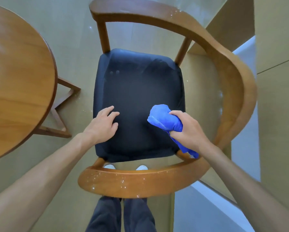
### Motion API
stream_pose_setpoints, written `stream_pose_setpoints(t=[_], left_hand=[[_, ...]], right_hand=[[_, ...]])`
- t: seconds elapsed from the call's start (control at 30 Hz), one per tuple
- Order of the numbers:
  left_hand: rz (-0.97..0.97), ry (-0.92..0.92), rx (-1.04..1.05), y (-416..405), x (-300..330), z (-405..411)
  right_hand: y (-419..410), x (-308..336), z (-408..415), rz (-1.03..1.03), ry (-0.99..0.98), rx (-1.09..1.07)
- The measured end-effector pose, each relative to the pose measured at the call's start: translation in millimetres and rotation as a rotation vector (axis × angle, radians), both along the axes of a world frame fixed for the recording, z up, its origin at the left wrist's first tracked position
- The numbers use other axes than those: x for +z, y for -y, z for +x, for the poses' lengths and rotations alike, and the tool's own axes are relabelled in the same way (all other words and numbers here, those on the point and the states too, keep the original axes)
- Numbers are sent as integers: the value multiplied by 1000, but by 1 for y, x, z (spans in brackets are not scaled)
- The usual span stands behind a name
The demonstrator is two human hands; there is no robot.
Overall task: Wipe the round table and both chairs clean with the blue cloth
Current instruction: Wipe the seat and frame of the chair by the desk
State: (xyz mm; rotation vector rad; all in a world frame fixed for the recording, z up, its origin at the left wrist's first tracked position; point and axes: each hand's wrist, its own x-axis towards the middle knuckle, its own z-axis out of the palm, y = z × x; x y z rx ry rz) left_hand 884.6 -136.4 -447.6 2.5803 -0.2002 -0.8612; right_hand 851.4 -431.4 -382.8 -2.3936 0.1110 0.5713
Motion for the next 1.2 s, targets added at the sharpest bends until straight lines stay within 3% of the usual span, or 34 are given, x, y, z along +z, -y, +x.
stream_pose_setpoints(t=[0.23,0.3,0.43,0.6,0.73,0.9,1.0,1.03,1.13,1.2], left_hand=[[-60,97,41,19,47,-9],[-67,116,46,23,58,-17],[-61,123,43,24,73,-39],[-70,153,48,22,83,-63],[-76,186,53,27,89,-76],[-114,356,19,49,107,-113],[-79,472,4,67,115,-148],[-61,480,-5,75,115,-161],[28,458,-72,101,108,-191],[55,467,-59,113,99,-196]], right_hand=[[35,76,-82,-97,189,-228],[32,75,-110,-172,204,-265],[8,50,-158,-416,0,-104],[-13,29,-174,-386,205,-294],[-82,28,-182,-416,297,-318],[-156,33,-191,-221,206,-298],[-114,38,-188,205,48,-369],[-91,40,-186,228,62,-346],[-16,37,-170,-131,303,-263],[25,29,-153,-390,334,-103]])
